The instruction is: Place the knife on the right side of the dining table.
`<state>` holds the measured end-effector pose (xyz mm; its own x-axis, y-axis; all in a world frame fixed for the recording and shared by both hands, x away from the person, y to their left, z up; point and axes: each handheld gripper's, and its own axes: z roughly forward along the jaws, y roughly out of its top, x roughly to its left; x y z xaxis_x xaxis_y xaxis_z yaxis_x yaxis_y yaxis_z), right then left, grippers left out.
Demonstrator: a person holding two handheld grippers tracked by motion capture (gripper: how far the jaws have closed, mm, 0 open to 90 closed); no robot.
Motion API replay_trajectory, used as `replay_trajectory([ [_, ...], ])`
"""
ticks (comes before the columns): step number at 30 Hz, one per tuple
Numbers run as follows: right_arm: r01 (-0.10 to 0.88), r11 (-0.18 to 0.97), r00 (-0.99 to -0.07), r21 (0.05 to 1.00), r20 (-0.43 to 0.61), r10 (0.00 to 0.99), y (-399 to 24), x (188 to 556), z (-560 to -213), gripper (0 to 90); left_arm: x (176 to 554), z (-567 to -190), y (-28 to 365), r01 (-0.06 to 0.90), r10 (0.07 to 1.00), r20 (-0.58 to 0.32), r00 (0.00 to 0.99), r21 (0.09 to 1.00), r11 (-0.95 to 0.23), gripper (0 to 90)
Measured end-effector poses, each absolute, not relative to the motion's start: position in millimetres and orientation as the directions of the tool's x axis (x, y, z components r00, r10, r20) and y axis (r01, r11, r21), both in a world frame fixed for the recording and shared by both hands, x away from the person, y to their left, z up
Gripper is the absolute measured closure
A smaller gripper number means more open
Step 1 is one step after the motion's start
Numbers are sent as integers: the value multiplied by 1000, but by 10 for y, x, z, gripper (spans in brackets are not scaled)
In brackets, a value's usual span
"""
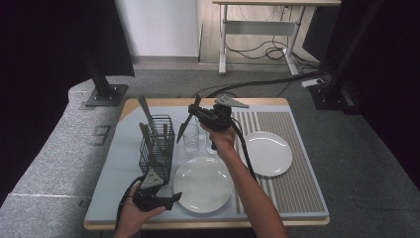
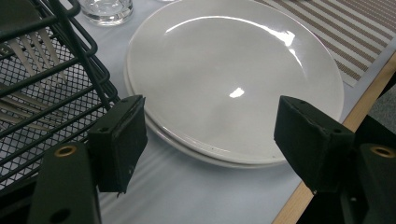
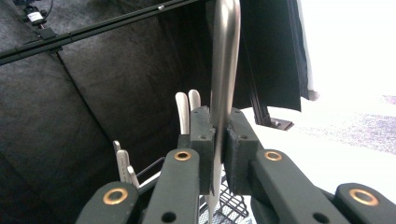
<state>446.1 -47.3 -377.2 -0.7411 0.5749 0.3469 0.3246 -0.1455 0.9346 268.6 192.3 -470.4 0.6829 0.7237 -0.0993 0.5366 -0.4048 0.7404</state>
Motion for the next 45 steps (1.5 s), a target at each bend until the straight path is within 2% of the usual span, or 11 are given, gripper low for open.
replay_trajectory([
  [16, 341, -163, -728, 926, 370, 576, -619, 4406, -3915, 836, 2687, -4713, 1915, 536, 724, -97, 683, 740, -407, 258],
  [45, 337, -176, -718, 925, 373, 587, -855, 4337, -3964, 836, 2678, -4704, 1895, 532, 721, -91, 687, 739, -414, 258],
])
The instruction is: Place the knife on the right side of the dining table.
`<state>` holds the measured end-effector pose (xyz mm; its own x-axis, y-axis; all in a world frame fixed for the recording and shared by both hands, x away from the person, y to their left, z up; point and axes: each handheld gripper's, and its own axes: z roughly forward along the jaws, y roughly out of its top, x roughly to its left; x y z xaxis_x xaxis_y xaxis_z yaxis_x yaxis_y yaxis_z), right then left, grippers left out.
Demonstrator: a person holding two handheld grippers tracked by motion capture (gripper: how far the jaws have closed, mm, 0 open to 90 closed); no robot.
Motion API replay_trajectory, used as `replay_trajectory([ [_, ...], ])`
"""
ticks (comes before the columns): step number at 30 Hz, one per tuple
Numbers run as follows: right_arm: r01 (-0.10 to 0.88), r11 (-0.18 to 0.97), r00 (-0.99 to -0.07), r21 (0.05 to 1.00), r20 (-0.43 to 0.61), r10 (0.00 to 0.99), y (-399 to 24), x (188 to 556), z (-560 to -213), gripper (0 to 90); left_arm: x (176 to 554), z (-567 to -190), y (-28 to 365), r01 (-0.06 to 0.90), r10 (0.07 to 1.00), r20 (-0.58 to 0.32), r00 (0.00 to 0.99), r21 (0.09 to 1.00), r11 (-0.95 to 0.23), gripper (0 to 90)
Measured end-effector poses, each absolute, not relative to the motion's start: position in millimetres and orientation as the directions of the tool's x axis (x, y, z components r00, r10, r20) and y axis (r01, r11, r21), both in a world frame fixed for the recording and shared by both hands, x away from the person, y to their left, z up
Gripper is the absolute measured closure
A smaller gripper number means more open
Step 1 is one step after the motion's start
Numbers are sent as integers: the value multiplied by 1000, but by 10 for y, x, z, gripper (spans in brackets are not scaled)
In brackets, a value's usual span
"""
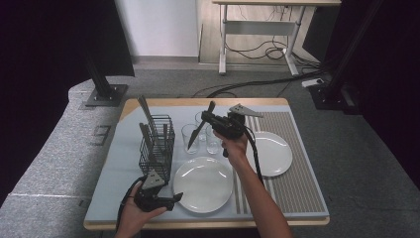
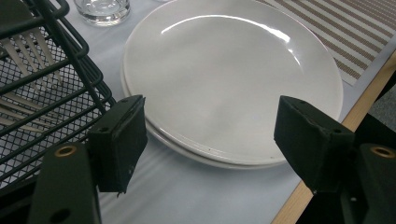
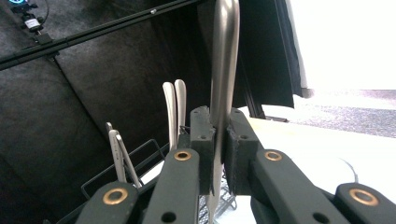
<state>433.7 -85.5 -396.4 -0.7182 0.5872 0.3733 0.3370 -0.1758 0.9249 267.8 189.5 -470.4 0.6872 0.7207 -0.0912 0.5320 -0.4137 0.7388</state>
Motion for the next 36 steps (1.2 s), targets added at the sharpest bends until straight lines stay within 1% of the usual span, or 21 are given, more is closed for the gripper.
replay_trajectory([
  [36, 314, -203, -695, 927, 371, 616, -1121, 4299, -3875, 836, 2677, -4705, 1895, 532, 722, -90, 686, 739, -413, 258],
])
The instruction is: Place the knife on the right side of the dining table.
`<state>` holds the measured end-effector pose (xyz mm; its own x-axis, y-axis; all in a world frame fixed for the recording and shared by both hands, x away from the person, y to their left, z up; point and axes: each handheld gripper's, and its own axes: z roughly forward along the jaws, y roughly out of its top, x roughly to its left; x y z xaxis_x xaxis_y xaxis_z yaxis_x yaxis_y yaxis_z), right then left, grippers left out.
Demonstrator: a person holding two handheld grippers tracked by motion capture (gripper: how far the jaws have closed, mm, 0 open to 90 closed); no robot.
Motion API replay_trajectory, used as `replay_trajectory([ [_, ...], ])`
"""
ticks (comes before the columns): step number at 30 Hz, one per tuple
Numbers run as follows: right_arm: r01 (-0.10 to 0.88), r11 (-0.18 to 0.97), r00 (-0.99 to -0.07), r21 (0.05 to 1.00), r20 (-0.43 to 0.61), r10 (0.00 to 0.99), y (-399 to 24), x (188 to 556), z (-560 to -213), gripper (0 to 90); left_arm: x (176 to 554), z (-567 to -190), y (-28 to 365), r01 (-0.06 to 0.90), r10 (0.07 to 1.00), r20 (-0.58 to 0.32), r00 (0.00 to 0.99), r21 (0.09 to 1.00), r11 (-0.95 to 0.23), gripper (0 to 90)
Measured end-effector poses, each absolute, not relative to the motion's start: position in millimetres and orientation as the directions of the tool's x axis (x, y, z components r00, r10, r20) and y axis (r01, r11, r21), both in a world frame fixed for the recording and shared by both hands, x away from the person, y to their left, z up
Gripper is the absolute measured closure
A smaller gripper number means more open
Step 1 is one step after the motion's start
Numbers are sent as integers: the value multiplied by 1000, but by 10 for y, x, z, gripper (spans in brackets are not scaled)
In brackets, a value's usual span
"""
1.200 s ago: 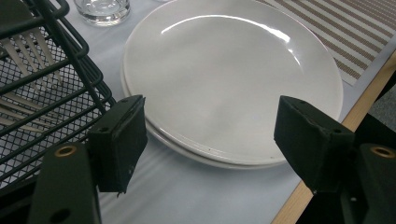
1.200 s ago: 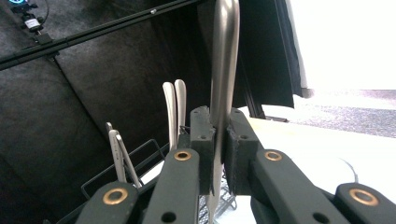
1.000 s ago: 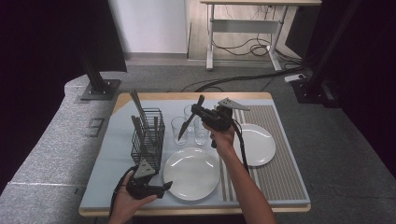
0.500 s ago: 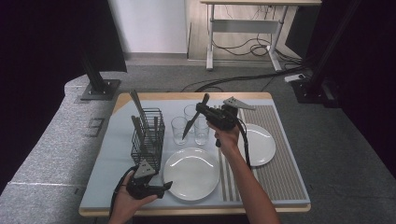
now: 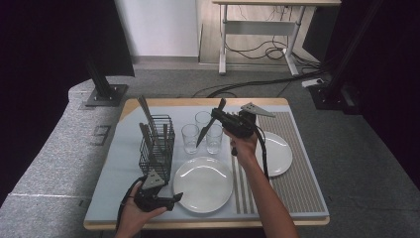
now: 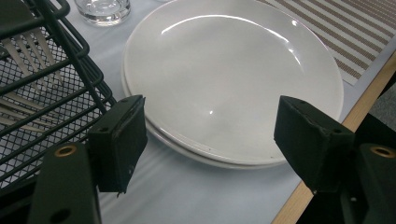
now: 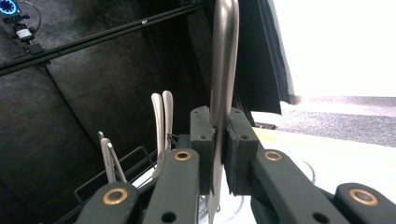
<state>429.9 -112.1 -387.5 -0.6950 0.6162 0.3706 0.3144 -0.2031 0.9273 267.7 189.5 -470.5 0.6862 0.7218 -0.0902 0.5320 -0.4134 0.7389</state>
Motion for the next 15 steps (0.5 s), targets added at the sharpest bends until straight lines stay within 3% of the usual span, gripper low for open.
replay_trajectory([
  [15, 317, -205, -681, 926, 372, 630, -1156, 4326, -3888, 836, 2676, -4701, 1904, 530, 724, -88, 684, 741, -411, 258],
])
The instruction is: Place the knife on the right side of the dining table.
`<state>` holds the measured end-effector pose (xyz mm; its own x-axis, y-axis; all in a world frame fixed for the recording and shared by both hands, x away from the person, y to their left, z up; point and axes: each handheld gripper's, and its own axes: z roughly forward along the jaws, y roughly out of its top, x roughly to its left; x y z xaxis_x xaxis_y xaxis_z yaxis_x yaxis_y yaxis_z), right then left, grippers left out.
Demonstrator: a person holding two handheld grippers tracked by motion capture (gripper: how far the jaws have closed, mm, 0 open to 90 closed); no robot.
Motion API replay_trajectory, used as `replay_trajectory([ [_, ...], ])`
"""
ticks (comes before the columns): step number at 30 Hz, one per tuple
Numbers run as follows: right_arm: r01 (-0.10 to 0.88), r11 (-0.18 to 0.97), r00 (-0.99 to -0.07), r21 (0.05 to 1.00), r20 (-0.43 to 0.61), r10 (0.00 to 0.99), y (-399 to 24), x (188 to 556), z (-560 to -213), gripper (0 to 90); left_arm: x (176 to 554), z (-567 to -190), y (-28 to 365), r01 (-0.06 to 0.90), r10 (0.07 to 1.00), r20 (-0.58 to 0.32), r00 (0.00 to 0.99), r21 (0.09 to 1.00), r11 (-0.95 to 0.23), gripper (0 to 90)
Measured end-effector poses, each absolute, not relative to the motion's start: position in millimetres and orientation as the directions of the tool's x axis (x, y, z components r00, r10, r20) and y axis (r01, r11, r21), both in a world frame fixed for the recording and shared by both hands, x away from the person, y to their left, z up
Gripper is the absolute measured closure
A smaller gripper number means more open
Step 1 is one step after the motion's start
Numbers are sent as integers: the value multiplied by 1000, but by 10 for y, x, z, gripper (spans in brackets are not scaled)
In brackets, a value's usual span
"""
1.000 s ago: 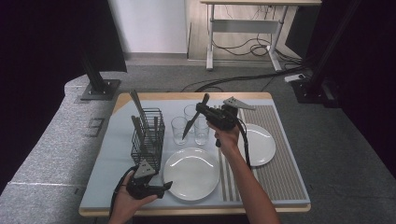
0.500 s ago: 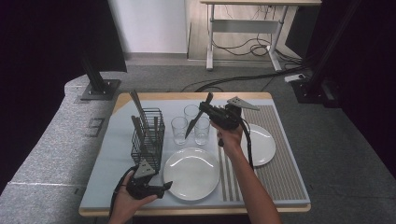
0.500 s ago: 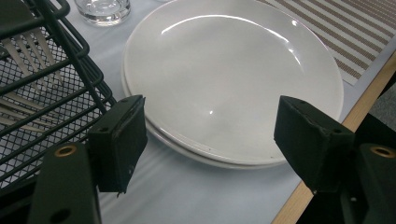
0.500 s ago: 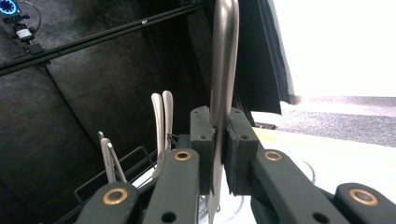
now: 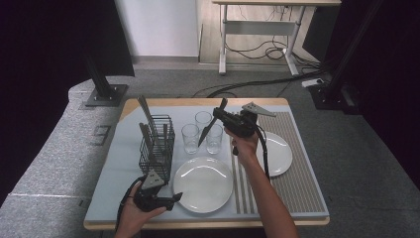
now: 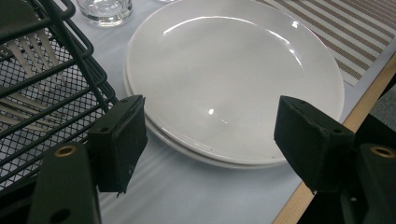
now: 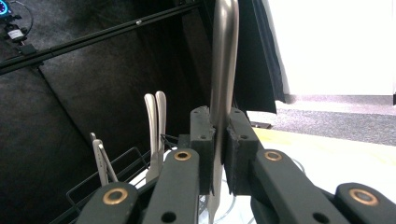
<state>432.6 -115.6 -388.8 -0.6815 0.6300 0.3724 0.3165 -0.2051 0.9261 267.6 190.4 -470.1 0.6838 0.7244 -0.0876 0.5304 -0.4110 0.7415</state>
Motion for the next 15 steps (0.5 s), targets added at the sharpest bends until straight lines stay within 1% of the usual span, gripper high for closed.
replay_trajectory([
  [15, 318, -203, -676, 926, 372, 637, -1161, 4321, -3913, 835, 2677, -4719, 1883, 529, 718, -79, 691, 732, -429, 256],
])
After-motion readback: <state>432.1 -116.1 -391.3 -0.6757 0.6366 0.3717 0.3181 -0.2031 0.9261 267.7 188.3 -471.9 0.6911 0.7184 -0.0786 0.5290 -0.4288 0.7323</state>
